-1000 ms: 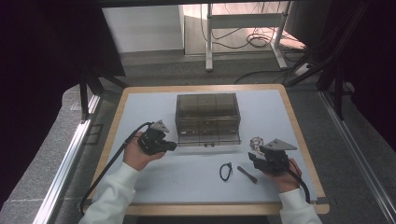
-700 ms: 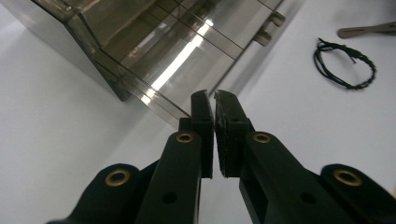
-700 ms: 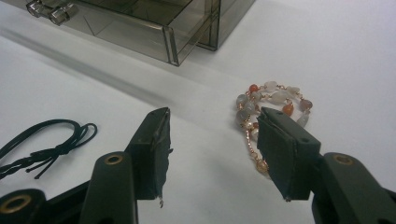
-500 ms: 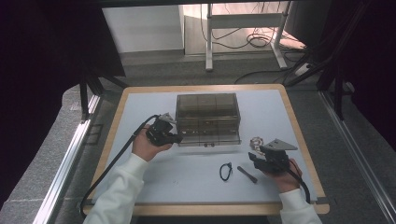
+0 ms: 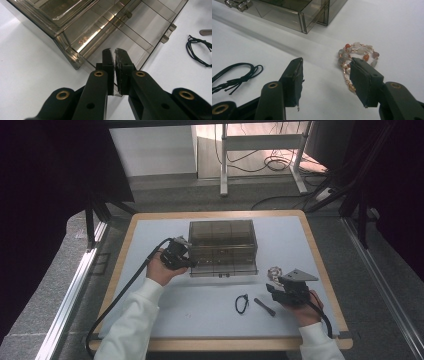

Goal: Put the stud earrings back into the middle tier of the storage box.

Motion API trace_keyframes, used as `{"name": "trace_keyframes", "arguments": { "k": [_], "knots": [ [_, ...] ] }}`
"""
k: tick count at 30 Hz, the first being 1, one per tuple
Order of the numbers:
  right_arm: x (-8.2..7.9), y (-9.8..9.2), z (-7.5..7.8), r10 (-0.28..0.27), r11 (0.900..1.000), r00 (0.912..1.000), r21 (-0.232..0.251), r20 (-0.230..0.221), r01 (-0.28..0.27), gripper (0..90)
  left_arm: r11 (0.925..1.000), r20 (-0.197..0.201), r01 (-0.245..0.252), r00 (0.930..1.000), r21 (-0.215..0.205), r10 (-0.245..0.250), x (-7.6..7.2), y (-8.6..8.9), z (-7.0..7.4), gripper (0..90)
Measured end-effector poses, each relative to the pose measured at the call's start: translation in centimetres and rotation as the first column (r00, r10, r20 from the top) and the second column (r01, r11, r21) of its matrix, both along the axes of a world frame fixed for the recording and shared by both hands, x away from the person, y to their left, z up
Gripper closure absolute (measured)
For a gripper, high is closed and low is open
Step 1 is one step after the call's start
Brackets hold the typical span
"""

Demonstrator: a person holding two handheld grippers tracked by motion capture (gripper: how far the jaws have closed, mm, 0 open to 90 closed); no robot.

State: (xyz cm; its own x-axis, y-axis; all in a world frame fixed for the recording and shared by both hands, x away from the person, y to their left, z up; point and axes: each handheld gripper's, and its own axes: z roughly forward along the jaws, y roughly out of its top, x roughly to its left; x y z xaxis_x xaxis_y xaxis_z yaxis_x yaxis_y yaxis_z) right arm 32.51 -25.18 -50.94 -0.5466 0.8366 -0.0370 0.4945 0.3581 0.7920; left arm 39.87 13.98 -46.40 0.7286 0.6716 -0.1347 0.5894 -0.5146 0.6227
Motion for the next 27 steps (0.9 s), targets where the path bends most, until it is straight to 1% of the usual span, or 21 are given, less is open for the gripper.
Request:
{"name": "trace_keyframes", "arguments": {
  "k": [4, 7, 9, 12, 14, 19, 22, 27],
  "knots": [
    [0.0, 0.0, 0.0, 0.001, 1.000, 1.0000, -0.001, 0.001, -0.001, 44.3, 1.0000, 0.002, -0.003, 1.0000, -0.006, 0.003, 0.1, 0.0, 0.0, 85.2],
    [0.0, 0.0, 0.0, 0.000, 1.000, 1.0000, -0.001, 0.001, 0.000, 44.3, 0.9998, 0.011, 0.006, 0.9999, -0.021, -0.006, -0.1, 0.1, 0.1, 80.1],
    [0.0, 0.0, 0.0, -0.001, 1.000, 1.0000, -0.001, 0.001, 0.001, 44.3, 0.9989, 0.017, 0.014, 0.9998, -0.044, -0.013, -0.2, 0.1, 0.3, 74.2],
    [0.0, 0.0, 0.0, -0.002, 1.000, 1.0000, 0.001, 0.003, 0.002, 44.2, 0.9982, 0.027, 0.021, 0.9994, -0.056, -0.019, -0.6, 0.2, 0.8, 69.6],
    [0.0, -0.1, 0.1, -0.003, 1.000, 1.0000, -0.001, 0.003, 0.003, 44.2, 0.9986, 0.041, 0.016, 0.9991, -0.050, -0.014, -0.9, 0.3, 1.1, 64.8],
    [-0.1, -0.1, 0.1, -0.005, 1.000, 1.0000, 0.001, 0.006, 0.005, 44.2, 0.9990, 0.062, 0.011, 0.9980, -0.043, -0.009, -1.9, 0.8, 1.8, 56.3],
    [-0.1, -0.2, 0.2, -0.007, 1.000, 1.0000, 0.000, 0.007, 0.007, 44.2, 0.9995, 0.070, 0.012, 0.9975, -0.029, -0.010, -2.6, 1.2, 1.9, 52.7],
    [0.0, -0.2, 0.1, -0.007, 1.000, 1.0000, 0.000, 0.004, 0.007, 44.2, 0.9996, 0.079, 0.018, 0.9967, -0.021, -0.016, -4.1, 1.9, 1.8, 49.3]
  ]
}}
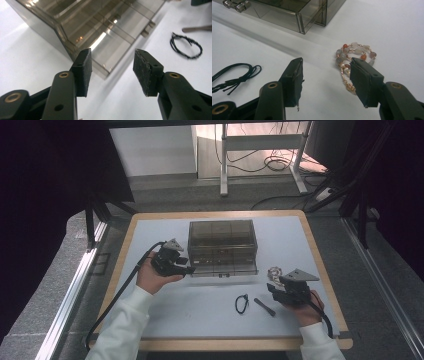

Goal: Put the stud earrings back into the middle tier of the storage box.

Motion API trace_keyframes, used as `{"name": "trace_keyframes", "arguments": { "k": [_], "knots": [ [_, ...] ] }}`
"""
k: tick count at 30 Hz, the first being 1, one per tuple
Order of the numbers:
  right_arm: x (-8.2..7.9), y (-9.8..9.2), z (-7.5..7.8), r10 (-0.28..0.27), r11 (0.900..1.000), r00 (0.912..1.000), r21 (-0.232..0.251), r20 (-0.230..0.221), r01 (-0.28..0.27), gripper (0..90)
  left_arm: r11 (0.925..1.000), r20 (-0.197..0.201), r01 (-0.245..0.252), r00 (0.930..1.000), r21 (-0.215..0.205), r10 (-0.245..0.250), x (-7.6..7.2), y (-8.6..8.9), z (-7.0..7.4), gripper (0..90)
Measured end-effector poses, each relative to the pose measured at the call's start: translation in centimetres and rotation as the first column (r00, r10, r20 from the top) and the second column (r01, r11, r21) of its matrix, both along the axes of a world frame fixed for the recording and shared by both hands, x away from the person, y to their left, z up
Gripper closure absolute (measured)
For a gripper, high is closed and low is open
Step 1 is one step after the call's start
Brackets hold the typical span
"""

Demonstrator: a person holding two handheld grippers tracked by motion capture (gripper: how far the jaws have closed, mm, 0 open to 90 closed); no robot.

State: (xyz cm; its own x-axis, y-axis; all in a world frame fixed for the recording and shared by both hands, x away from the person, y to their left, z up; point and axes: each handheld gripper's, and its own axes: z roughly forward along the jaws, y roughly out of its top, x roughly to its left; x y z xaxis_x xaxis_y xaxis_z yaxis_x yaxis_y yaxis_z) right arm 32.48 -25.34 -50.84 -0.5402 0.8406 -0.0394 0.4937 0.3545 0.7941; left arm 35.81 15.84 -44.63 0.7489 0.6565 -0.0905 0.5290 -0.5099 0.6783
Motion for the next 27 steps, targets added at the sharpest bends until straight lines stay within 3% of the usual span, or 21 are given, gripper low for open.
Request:
{"name": "trace_keyframes", "arguments": {
  "k": [19, 27],
  "knots": [
    [0.0, 0.0, 0.0, 0.000, 1.000, 1.0000, -0.001, 0.000, 0.000, 43.9, 0.9975, -0.001, 0.061, 0.9981, 0.035, -0.061, -5.1, 0.5, -1.8, 45.7],
    [-0.1, 0.0, 0.2, 0.004, 1.000, 1.0000, 0.003, 0.003, -0.004, 43.0, 0.9977, -0.024, 0.048, 0.9986, 0.049, -0.047, -6.1, 1.3, -3.2, 45.7]
  ]
}}
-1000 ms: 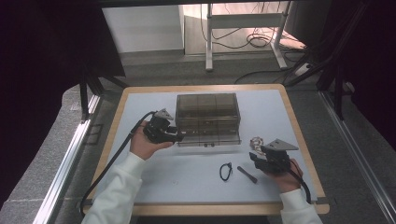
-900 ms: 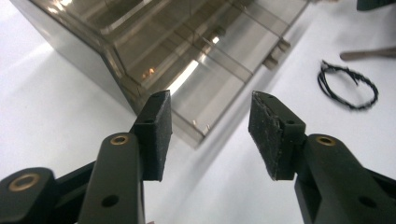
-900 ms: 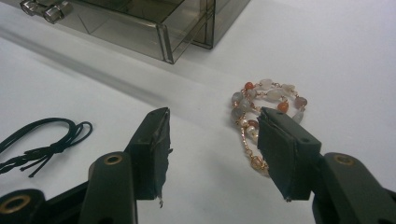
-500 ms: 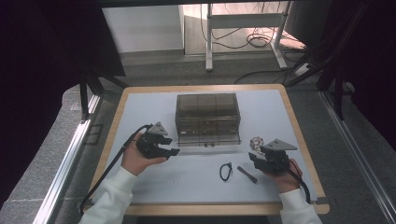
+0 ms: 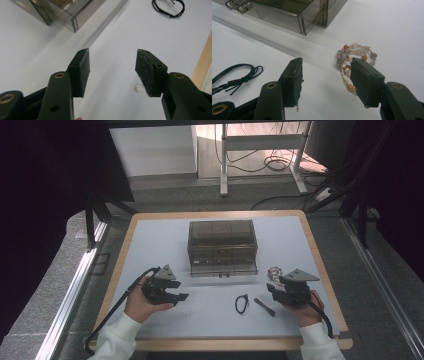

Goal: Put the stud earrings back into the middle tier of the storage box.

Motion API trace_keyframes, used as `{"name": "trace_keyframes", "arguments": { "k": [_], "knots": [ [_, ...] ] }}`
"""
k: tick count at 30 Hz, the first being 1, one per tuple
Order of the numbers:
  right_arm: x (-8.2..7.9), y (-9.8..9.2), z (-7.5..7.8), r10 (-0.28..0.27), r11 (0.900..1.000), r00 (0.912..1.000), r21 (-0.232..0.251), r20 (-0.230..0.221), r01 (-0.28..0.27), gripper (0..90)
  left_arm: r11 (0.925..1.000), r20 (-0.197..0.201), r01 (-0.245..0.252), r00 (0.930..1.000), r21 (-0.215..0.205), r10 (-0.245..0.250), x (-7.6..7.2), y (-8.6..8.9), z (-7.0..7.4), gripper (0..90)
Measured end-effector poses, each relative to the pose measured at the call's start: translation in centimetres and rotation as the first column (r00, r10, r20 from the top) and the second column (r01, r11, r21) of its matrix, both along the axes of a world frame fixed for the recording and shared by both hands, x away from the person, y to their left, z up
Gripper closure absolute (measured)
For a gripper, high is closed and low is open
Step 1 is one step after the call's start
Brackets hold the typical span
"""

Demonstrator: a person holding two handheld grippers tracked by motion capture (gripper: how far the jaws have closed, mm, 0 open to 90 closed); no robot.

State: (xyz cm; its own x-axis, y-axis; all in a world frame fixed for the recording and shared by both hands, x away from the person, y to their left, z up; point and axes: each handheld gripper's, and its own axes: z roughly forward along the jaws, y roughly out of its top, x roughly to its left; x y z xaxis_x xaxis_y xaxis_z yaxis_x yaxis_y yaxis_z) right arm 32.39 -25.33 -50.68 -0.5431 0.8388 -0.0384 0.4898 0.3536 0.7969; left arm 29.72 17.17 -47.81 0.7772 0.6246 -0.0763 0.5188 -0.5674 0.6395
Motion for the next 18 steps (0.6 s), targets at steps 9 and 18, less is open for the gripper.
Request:
{"name": "trace_keyframes", "arguments": {
  "k": [9, 18],
  "knots": [
    [0.0, 0.0, 0.0, 0.006, 1.000, 1.0000, 0.005, -0.001, -0.006, 40.9, 1.0000, -0.014, -0.006, 0.9999, 0.000, 0.006, -0.7, 0.4, -0.8, 44.8],
    [-0.1, 0.1, 0.0, 0.005, 1.000, 1.0000, 0.000, -0.001, -0.005, 39.8, 0.9998, -0.010, 0.006, 0.9999, 0.018, -0.006, -1.3, 0.3, -0.8, 44.7]
  ]
}}
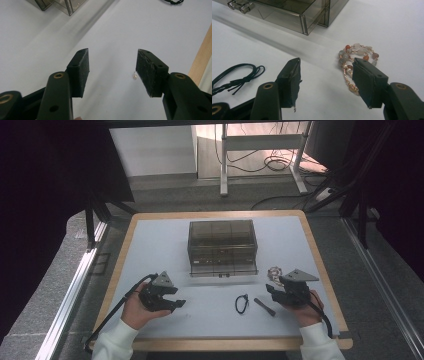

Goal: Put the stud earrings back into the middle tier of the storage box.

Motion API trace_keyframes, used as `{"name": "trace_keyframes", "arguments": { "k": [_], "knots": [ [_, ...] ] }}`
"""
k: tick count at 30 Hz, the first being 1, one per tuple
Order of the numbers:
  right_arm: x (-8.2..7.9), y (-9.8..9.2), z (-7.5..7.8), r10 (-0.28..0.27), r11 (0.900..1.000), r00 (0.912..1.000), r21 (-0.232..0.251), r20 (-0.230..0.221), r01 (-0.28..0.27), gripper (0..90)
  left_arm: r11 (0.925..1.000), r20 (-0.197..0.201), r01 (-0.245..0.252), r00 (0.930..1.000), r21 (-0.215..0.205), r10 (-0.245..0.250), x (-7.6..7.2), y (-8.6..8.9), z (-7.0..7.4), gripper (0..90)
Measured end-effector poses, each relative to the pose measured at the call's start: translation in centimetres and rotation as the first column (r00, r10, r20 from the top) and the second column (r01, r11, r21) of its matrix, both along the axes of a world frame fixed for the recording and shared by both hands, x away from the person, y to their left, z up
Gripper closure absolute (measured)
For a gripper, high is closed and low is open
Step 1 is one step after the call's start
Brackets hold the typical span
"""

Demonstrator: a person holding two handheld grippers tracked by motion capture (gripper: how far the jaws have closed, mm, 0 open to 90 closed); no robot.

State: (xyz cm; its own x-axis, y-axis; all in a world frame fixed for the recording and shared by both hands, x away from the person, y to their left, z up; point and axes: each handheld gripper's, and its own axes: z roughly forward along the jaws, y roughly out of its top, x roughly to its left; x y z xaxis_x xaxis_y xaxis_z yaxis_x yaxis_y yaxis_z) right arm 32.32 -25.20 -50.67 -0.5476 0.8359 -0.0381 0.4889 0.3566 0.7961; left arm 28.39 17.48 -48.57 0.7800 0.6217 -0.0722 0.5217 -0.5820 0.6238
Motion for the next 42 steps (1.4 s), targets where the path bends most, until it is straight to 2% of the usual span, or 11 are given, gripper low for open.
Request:
{"name": "trace_keyframes", "arguments": {
  "k": [6, 13, 23, 26, 30, 42],
  "knots": [
    [-0.1, 0.0, 0.2, -0.001, 1.000, 1.0000, 0.000, 0.007, 0.001, 39.7, 0.9998, 0.000, 0.015, 0.9999, 0.014, -0.015, -0.6, -0.2, 0.0, 45.3],
    [0.0, -0.1, 0.1, -0.003, 1.000, 1.0000, -0.003, 0.006, 0.003, 39.6, 0.9982, -0.017, 0.047, 0.9988, 0.037, -0.047, -1.0, -0.8, -0.6, 47.0],
    [0.0, -0.1, 0.0, -0.005, 1.000, 1.0000, -0.006, 0.002, 0.005, 39.6, 0.9992, -0.058, 0.038, 0.9976, 0.012, -0.037, -1.4, -1.0, -2.0, 51.3],
    [0.0, 0.0, -0.1, -0.004, 1.000, 1.0000, -0.010, 0.000, 0.004, 39.6, 0.9981, -0.059, 0.047, 0.9973, 0.040, -0.045, -1.4, -1.6, -2.4, 53.3],
    [0.1, 0.0, -0.1, -0.005, 1.000, 1.0000, -0.010, 0.000, 0.005, 39.6, 0.9969, -0.069, 0.059, 0.9961, 0.052, -0.056, -1.2, -2.5, -2.6, 56.6],
    [0.0, -0.2, 0.0, -0.009, 1.000, 0.9999, -0.009, 0.008, 0.009, 39.6, 0.9966, -0.082, 0.056, 0.9954, 0.061, -0.051, -1.2, -2.8, -3.0, 64.7]
  ]
}}
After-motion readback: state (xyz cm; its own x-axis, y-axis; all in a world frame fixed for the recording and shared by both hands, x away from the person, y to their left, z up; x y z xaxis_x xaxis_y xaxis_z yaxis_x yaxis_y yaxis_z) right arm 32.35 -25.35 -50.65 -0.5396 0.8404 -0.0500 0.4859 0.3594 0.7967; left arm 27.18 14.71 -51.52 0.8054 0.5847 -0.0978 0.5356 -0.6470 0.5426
